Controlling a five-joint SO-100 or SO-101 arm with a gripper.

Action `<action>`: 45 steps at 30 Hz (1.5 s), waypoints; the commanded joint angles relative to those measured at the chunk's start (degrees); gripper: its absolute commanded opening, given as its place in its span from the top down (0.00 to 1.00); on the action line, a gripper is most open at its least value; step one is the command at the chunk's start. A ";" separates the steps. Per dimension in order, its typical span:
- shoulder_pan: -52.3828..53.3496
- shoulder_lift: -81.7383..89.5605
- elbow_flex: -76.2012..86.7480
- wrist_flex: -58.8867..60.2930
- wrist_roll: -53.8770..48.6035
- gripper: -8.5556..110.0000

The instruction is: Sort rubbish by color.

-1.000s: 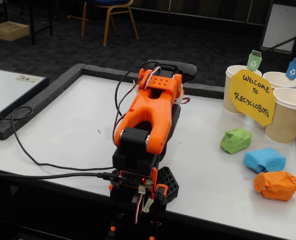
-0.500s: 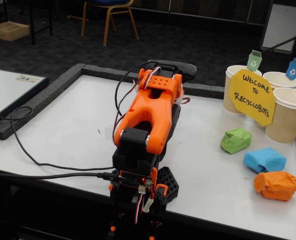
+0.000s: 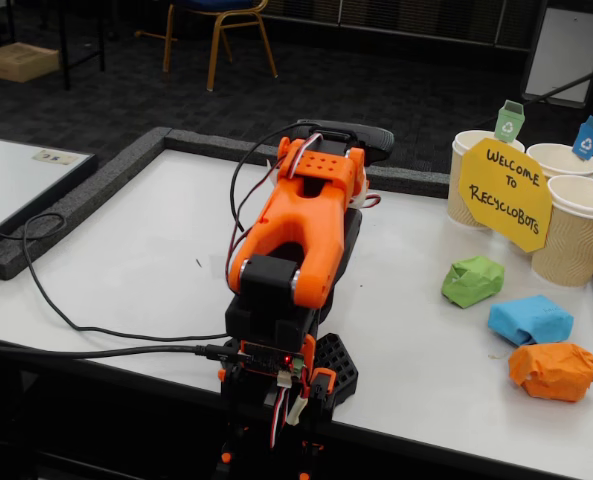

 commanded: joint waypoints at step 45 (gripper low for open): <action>-0.79 1.85 -2.55 -1.76 0.62 0.86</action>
